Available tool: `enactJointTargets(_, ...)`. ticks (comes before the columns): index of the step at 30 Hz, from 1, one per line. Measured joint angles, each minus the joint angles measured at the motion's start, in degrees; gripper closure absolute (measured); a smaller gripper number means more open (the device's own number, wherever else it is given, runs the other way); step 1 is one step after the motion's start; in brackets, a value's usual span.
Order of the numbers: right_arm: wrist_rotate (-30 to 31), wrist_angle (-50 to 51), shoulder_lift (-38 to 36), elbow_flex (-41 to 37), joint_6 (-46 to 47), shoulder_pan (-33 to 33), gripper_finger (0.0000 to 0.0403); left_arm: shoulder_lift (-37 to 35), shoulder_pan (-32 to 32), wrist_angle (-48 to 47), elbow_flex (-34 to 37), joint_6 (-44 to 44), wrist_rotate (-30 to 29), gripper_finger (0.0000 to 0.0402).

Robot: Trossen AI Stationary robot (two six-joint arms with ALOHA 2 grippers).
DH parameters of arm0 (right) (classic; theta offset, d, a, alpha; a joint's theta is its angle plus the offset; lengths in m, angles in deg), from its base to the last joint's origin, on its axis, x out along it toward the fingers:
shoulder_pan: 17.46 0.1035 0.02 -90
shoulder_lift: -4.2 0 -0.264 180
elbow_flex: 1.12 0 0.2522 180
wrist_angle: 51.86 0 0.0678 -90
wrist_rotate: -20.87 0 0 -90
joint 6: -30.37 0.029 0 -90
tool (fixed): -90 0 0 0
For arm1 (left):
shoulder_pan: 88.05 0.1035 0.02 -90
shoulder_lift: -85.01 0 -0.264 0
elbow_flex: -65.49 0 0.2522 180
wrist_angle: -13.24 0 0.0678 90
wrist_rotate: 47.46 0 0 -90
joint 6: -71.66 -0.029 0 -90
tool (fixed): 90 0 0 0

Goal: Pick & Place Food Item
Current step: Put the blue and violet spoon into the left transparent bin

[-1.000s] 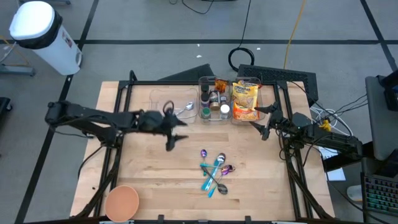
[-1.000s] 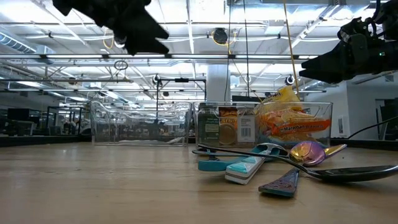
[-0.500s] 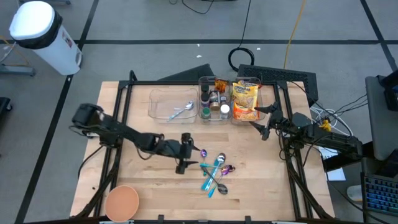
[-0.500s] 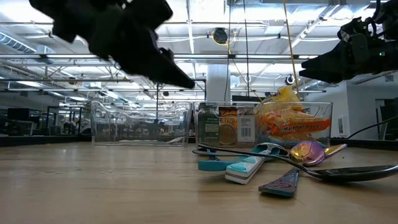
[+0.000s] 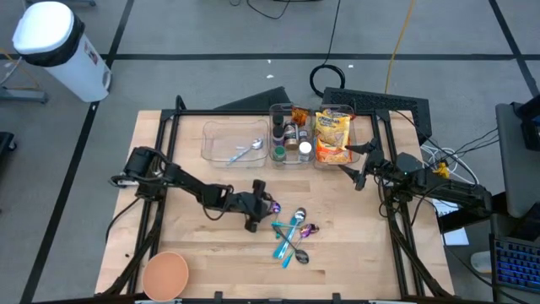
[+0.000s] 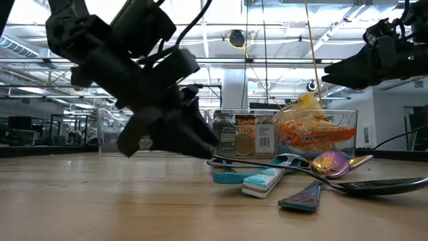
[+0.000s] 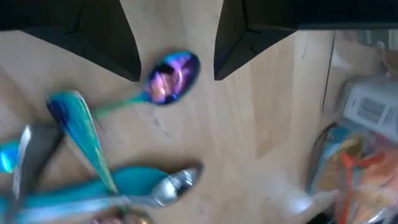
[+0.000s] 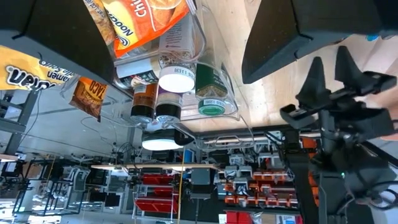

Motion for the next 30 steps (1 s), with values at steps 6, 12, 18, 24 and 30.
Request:
enactJointTargets(6, 0.0, 0.0, 0.0, 0.0, 0.0, 0.0, 0.0055, -0.9, 0.2, 0.8, -2.7, 14.6, 0.1, 0.0215)
enactJointTargets(12, 0.0, 0.0, 0.0, 0.0, 0.0, 0.0, 0.0055, 0.9, 0.2, -30.4, -20.2, 28.7, 3.6, 0.0193)
enactJointTargets(18, 0.0, 0.0, 0.0, 0.0, 0.0, 0.0, 0.0055, 6.2, 1.2, -53.9, -35.9, 47.1, 5.7, 0.0121)
enactJointTargets(24, 0.0, 0.0, 0.0, 0.0, 0.0, 0.0, 0.0055, 9.7, 1.7, -57.2, -38.5, 54.7, 5.2, 0.009)
enactJointTargets(30, 0.0, 0.0, 0.0, 0.0, 0.0, 0.0, 0.0055, 12.6, 2.8, -59.8, -38.6, 60.3, 5.2, 0.011)
